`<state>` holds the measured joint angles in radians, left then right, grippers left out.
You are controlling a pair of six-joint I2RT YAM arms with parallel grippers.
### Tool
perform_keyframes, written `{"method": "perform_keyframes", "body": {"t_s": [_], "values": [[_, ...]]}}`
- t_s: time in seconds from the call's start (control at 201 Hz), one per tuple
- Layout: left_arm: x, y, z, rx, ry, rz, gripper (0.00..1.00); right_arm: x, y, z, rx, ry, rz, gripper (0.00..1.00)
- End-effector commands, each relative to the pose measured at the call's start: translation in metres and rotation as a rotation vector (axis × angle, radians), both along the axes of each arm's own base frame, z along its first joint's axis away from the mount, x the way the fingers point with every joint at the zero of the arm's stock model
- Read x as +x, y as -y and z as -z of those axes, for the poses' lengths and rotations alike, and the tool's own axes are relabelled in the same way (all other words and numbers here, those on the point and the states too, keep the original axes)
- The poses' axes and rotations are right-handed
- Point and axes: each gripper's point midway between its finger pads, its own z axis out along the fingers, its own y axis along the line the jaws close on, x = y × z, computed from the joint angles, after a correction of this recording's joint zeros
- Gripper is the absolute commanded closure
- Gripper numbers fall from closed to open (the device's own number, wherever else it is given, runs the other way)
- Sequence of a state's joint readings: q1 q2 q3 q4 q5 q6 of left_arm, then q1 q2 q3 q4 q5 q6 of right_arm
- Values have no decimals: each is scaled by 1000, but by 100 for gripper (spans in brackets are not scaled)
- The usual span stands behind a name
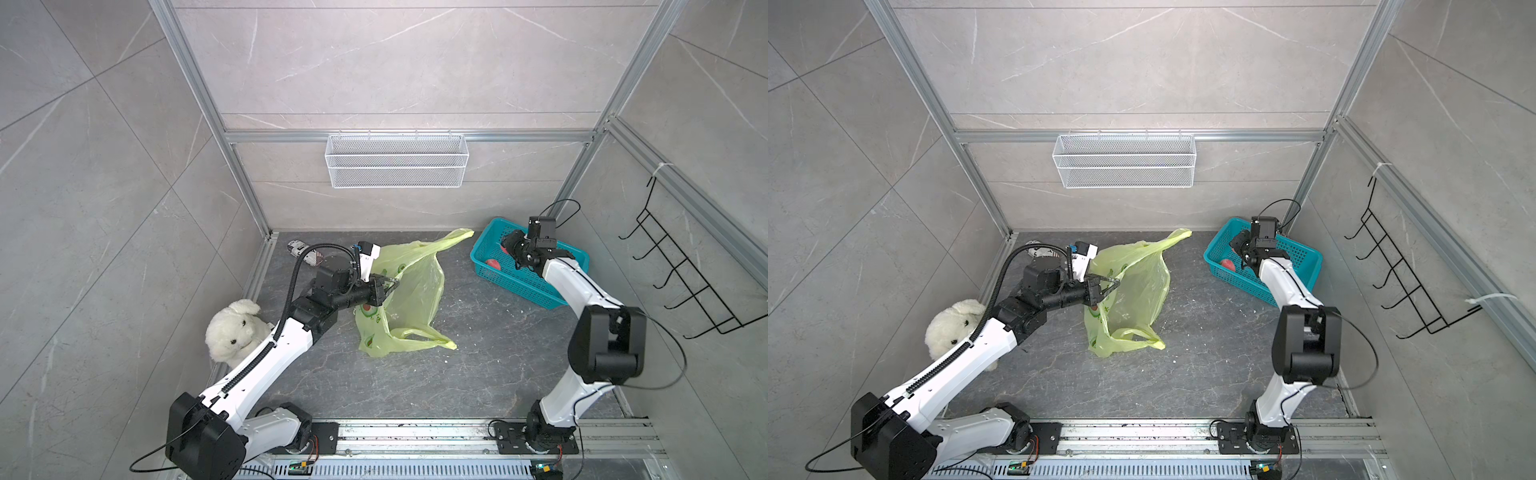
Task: Place the peach into a plastic bag & tie a knot
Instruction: Pick up the peach from the basket, then place the peach in the plastic bag.
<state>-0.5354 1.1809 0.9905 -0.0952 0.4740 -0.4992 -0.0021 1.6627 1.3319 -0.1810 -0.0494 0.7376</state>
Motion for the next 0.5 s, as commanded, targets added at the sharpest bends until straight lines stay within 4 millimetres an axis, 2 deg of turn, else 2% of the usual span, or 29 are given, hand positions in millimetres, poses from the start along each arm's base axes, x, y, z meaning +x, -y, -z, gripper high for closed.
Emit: {"method": "perform_keyframes", "body": {"t_s": [0.0, 0.055, 0.164, 0.239, 0.299, 0.403, 0.498], "values": [[0, 4, -14, -47, 26, 9, 100, -41, -59, -45, -7, 98, -134, 53], [0, 4, -14, -46, 27, 5, 100, -70, -84, -62, -15, 130, -199, 52], [1, 2, -12, -36, 24, -8, 100, -132, -131, -82, 15, 162, -352, 52], [2, 1, -10, -26, 20, -22, 100, -169, -159, -87, 39, 166, -468, 52], [4, 0, -9, -19, 17, -34, 100, -194, -173, -88, 49, 151, -529, 52], [5, -2, -10, -19, 17, -47, 100, -223, -201, -88, 110, 144, -628, 51], [4, -2, -11, -22, 15, -47, 100, -231, -226, -82, 100, 108, -692, 50]]}}
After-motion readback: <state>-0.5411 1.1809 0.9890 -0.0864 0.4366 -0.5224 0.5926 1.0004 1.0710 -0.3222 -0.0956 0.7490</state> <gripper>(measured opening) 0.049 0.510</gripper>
